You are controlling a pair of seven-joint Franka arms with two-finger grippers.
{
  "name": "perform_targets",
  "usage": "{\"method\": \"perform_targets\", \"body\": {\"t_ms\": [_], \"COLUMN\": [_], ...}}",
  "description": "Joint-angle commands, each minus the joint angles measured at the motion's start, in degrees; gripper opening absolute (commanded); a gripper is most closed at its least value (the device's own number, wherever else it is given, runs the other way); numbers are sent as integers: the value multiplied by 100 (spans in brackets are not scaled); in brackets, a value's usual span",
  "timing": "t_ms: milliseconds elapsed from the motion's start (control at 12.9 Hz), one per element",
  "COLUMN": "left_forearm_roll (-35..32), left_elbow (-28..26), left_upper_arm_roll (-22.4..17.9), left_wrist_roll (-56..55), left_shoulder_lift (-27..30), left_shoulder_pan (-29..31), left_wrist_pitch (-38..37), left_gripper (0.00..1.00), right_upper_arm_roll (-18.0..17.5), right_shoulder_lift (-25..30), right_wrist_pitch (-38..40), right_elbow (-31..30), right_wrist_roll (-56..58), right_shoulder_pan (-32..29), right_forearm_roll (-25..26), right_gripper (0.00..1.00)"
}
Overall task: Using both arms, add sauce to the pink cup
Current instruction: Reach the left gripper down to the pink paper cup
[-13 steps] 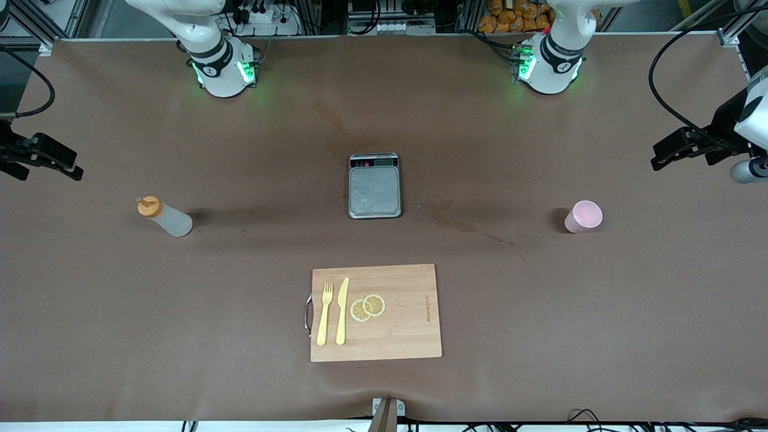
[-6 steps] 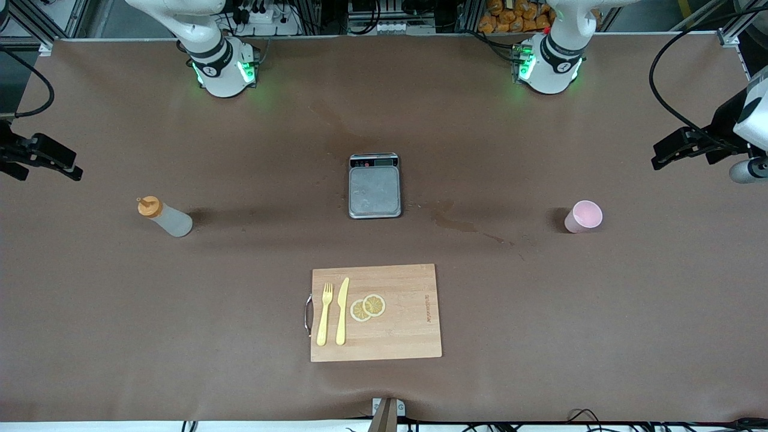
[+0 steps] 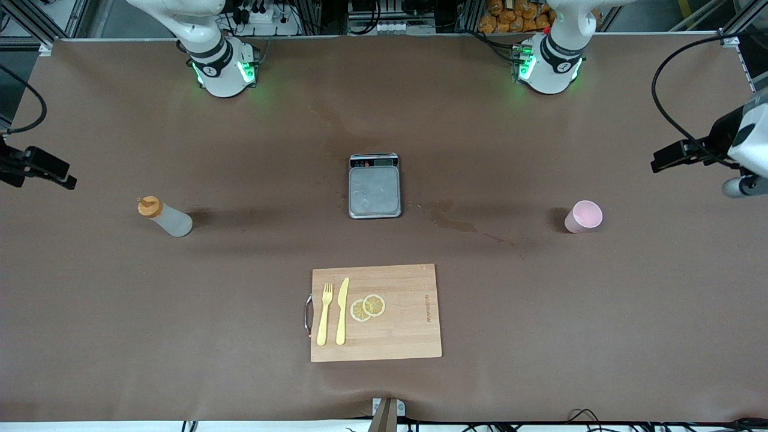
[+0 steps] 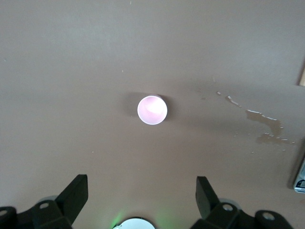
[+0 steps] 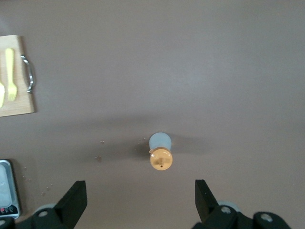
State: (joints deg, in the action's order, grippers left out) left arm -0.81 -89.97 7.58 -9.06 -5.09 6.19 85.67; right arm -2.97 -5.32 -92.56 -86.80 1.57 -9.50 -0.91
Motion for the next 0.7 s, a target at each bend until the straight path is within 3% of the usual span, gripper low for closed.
{"method": "perform_targets", "body": {"t_ms": [0,389,622], "left_forearm_roll": [2,-68,-68], "left_elbow": [-633,-2013,-2760], "left_upper_arm_roll": [24,24,15], "left_wrist_roll": [63,63,63], "left_shoulder_lift": [-36,-36,-97], "left_shoulder_pan": [127,207,277], "left_wrist_pitch": [588,1968,2864], "left_gripper": [100,100,100], "right_upper_arm_roll": [-63,-63,-63], "right_shoulder_lift": [-372,-864,-1137], "right_wrist_pitch": [-131,887,1108], "right_elbow": [23,23,14], "right_wrist_roll": [-51,-1341,-1396], "right_shoulder_pan": [-289,-517,-755], "right_forearm_roll": [-68,-67,-198], "right_gripper": [100,100,100]}}
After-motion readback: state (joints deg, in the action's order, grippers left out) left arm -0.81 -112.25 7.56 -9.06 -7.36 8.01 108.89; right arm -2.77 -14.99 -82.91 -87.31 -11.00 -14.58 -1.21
